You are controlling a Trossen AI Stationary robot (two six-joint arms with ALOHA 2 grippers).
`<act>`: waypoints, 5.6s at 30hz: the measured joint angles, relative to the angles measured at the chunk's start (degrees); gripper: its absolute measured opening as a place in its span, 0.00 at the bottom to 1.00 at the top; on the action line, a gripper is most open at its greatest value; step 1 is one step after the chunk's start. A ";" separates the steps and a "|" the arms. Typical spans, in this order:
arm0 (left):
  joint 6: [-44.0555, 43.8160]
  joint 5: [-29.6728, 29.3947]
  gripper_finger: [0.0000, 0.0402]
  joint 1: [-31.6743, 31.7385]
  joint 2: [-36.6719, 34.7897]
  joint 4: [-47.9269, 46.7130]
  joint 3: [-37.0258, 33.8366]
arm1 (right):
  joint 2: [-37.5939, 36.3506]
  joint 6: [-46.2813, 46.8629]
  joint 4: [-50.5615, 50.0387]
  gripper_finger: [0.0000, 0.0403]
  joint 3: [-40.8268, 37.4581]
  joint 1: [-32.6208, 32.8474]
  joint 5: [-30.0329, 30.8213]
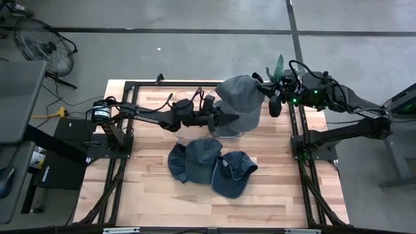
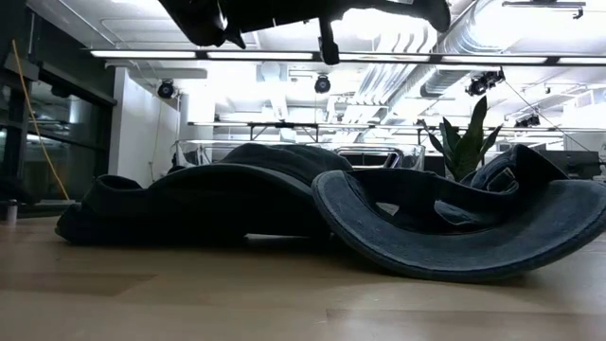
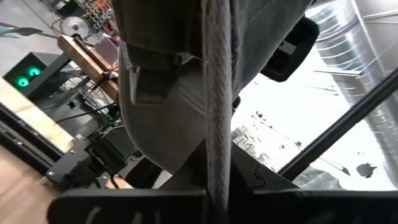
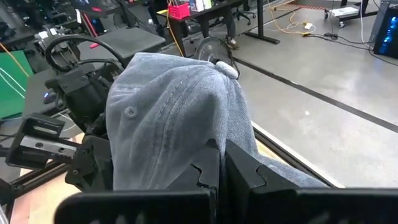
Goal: Pick & Place hat
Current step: Put the gray cap into the right transparent bin
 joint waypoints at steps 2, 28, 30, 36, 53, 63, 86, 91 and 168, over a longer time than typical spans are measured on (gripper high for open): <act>1.01 -0.57 0.02 0.02 0.00 -0.54 0.00 | -0.08 0.00 -0.08 0.02 0.00 0.00 0.02; 19.96 -6.79 0.01 -1.10 0.11 -47.04 18.50 | -10.71 8.73 -10.94 0.45 0.07 0.13 -9.74; 23.18 -13.10 0.01 -1.98 0.11 -58.96 25.04 | -10.71 10.65 -13.93 0.45 0.07 0.13 -8.91; 29.16 -37.43 0.01 -5.56 1.67 -84.09 39.08 | -10.69 17.69 -16.16 0.45 -0.20 0.12 -3.74; 60.22 -81.62 0.01 -10.47 5.38 -89.54 41.40 | -2.40 28.57 -0.35 0.45 -0.24 0.11 0.55; 73.09 -90.77 0.01 -9.38 11.30 -89.42 41.55 | 2.98 34.61 8.02 0.45 -0.25 0.13 -3.19; 74.32 -87.31 0.01 -5.95 11.06 -89.81 41.62 | 4.67 43.62 -3.97 0.45 -0.26 3.23 8.31; 74.30 -86.40 0.01 -5.94 11.06 -89.70 41.62 | 6.26 44.90 -4.14 0.45 -0.26 1.83 6.78; 76.00 -83.71 0.02 -5.95 10.99 -87.96 41.62 | 18.42 25.11 5.28 0.18 -0.28 -17.97 -13.82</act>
